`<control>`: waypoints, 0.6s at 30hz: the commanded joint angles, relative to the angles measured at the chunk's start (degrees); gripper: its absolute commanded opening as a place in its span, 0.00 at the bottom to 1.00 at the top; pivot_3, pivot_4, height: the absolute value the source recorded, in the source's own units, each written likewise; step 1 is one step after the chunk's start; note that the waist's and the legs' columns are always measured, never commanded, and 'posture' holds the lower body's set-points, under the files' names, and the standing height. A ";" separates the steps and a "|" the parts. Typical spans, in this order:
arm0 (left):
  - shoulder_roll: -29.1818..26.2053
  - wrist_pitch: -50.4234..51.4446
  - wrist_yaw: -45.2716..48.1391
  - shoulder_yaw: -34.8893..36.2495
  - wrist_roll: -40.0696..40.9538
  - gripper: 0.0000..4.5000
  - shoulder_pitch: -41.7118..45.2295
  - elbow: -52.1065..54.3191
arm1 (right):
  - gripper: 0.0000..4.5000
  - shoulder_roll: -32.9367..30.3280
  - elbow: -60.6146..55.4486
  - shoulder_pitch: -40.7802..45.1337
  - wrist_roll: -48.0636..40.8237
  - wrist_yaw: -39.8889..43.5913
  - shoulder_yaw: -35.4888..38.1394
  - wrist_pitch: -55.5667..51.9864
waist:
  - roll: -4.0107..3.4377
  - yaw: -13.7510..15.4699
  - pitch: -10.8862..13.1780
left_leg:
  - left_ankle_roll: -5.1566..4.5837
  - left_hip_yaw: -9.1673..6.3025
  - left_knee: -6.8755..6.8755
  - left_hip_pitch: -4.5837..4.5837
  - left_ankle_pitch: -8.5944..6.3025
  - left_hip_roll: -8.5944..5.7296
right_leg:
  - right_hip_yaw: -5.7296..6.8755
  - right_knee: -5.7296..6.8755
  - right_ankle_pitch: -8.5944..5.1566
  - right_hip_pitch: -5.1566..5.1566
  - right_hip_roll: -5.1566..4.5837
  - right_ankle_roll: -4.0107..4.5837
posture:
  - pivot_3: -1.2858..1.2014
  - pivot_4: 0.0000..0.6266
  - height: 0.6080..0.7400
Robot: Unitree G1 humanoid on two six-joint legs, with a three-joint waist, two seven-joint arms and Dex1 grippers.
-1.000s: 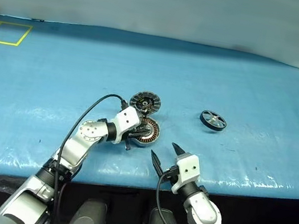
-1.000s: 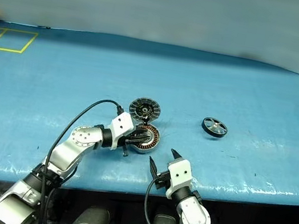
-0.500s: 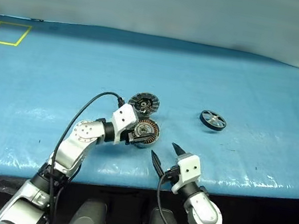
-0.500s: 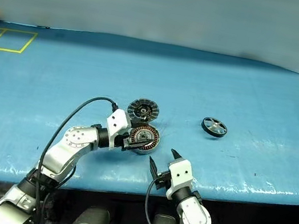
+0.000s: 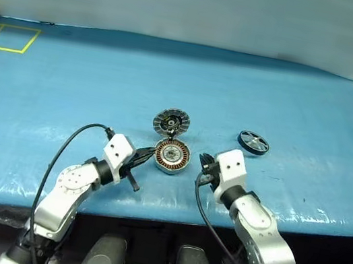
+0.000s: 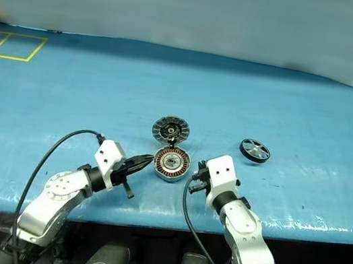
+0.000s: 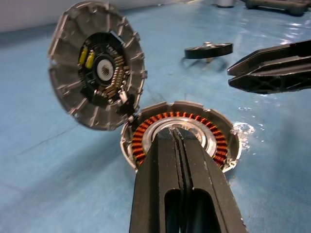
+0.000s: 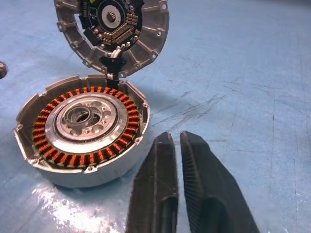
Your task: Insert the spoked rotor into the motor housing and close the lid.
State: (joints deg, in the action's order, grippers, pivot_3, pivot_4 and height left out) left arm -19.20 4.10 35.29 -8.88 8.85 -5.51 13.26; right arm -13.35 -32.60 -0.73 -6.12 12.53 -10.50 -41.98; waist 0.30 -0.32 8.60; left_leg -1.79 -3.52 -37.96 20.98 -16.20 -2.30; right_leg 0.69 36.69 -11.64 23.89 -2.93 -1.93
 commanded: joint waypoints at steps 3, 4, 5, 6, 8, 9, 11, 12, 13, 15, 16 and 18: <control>2.31 -8.80 -2.07 0.30 -0.53 0.00 -4.27 -1.28 | 0.01 0.47 -4.47 12.98 -0.80 -1.14 -2.61 -20.54 | 0.01 0.19 0.00 | -0.01 -0.02 -0.03 0.06 0.00 -0.04 | 0.07 -0.01 0.01 0.03 -0.06 0.01 | 0.52 0.24 1.00; 2.96 -9.72 -2.14 0.47 0.06 0.00 -4.64 -1.98 | 0.01 0.67 -4.42 14.44 -1.45 -0.75 -2.81 -22.16 | 0.00 0.33 0.00 | -0.02 -0.06 -0.03 0.07 0.00 -0.06 | 0.14 -0.04 0.01 0.00 -0.08 0.01 | 0.52 0.24 1.00; 3.02 -11.31 -2.70 0.45 -1.03 0.00 -4.86 -2.89 | 0.01 0.94 -4.06 15.92 -2.08 -0.35 -3.01 -23.97 | 0.00 0.44 0.00 | -0.04 -0.07 -0.03 0.08 -0.02 -0.07 | 0.16 -0.05 0.01 0.00 -0.10 0.01 | 0.52 0.24 1.00; 3.27 -11.72 -2.48 0.44 -0.81 0.00 -5.21 -3.58 | 0.01 1.19 -3.31 17.40 -2.59 0.01 -3.42 -25.69 | 0.00 0.47 0.00 | -0.07 -0.10 -0.03 0.12 -0.03 -0.08 | 0.19 -0.05 0.01 0.01 -0.10 0.02 | 0.52 0.24 1.00; 3.89 -14.28 -2.29 0.42 -0.69 0.00 -5.88 -5.36 | 0.01 1.54 -1.52 19.93 -3.47 0.85 -4.41 -28.33 | 0.00 0.33 0.00 | -0.09 -0.10 -0.02 0.20 -0.04 -0.09 | 0.22 -0.08 0.07 0.09 -0.10 0.12 | 0.52 0.24 1.00; 3.88 -14.88 -2.31 0.29 -0.97 0.00 -6.03 -5.91 | 0.01 1.59 -1.00 20.65 -3.73 1.04 -4.67 -29.11 | -0.01 0.19 0.00 | -0.10 -0.08 -0.03 0.24 -0.05 -0.09 | 0.21 -0.08 0.15 0.14 -0.10 0.25 | 0.52 0.24 1.00; 3.94 -15.71 -2.72 -0.01 -1.58 0.00 -6.41 -7.07 | 0.01 1.85 0.07 22.04 -4.53 1.61 -5.41 -30.42 | -0.01 -0.04 0.00 | -0.11 -0.06 -0.02 0.28 -0.06 -0.10 | 0.22 -0.08 0.17 0.20 -0.11 0.27 | 0.52 0.24 1.00; 4.06 -16.00 -2.79 -0.11 -1.53 0.00 -6.55 -7.41 | 0.01 2.15 0.54 22.67 -4.94 1.83 -5.70 -31.08 | -0.01 -0.10 0.00 | -0.12 -0.06 -0.02 0.33 -0.06 -0.10 | 0.23 -0.09 0.17 0.25 -0.11 0.28 | 0.52 0.24 1.00; 4.10 -15.87 -2.40 -0.30 -1.02 0.00 -6.58 -7.62 | 0.01 2.35 0.87 23.19 -5.42 2.20 -5.93 -31.78 | -0.01 -0.20 0.00 | -0.12 -0.06 -0.03 0.42 -0.06 -0.11 | 0.23 -0.07 0.18 0.34 -0.11 0.28 | 0.52 0.24 1.00; 4.18 -15.71 -1.98 -0.49 -0.33 0.00 -6.52 -7.84 | 0.01 2.73 1.20 23.75 -6.27 2.57 -5.91 -32.93 | -0.01 -0.29 0.00 | -0.11 -0.05 -0.09 0.62 -0.05 -0.12 | 0.22 0.01 0.20 0.56 -0.11 0.28 | 0.52 0.24 1.00; 4.18 -15.86 -1.79 -0.61 -0.18 0.00 -6.44 -7.98 | 0.01 3.10 1.38 23.91 -6.76 2.72 -5.74 -33.63 | -0.01 -0.30 0.00 | -0.11 -0.05 -0.09 0.63 -0.05 -0.12 | 0.22 0.01 0.20 0.57 -0.11 0.28 | 0.52 0.24 1.00; 4.25 -16.33 -1.81 -0.71 -0.32 0.00 -6.26 -8.27 | 0.01 3.64 1.68 24.14 -7.64 3.03 -5.50 -34.69 | -0.01 -0.34 0.00 | -0.11 -0.05 -0.09 0.63 -0.05 -0.11 | 0.23 0.01 0.20 0.57 -0.11 0.28 | 0.52 0.24 1.00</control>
State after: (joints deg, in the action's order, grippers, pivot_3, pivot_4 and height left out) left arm -15.34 -10.59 33.23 -9.53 7.88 -12.06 4.64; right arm -10.26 -29.88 22.27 -12.61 15.08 -16.51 -75.87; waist 0.28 -0.66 8.60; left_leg -1.90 -3.57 -38.05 21.62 -16.25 -2.41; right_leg 0.92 36.71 -11.45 24.46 -3.04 -1.65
